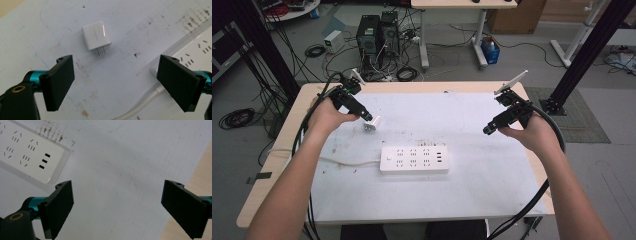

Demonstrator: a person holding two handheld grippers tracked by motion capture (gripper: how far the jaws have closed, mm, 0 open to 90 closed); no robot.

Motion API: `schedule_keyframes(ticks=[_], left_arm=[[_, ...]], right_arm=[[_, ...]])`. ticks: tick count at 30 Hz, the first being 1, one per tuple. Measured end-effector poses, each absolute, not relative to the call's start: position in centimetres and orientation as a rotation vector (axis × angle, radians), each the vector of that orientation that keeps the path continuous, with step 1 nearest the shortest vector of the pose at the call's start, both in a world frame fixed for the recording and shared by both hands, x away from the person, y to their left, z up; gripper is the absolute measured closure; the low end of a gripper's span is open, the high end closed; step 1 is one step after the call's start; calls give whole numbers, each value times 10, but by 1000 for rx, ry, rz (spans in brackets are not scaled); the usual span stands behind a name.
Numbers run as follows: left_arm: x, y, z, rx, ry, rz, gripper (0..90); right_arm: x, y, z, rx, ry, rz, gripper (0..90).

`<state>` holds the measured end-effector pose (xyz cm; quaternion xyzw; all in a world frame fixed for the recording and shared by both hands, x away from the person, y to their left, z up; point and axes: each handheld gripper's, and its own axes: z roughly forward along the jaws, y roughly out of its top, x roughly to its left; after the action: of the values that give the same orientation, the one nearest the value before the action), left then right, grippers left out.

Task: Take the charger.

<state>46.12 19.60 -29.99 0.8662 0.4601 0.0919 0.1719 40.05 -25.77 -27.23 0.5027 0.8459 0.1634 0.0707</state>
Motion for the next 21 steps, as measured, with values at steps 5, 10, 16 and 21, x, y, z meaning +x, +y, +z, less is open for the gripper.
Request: schedule_keyframes(ticks=[5,10,16,21], left_arm=[[478,191,-323,2460,1363,220,148],[493,187,-343,2474,1408,202,149],[508,182,-366,2470,1468,189,154],[516,177,-380,2474,1510,204,181]], right_arm=[[401,-257,-274,1508,2548,498,104],[401,-257,-276,1503,2554,517,104],[400,-258,-284,1495,2564,521,104],[399,-262,-286,1510,2555,526,105]])
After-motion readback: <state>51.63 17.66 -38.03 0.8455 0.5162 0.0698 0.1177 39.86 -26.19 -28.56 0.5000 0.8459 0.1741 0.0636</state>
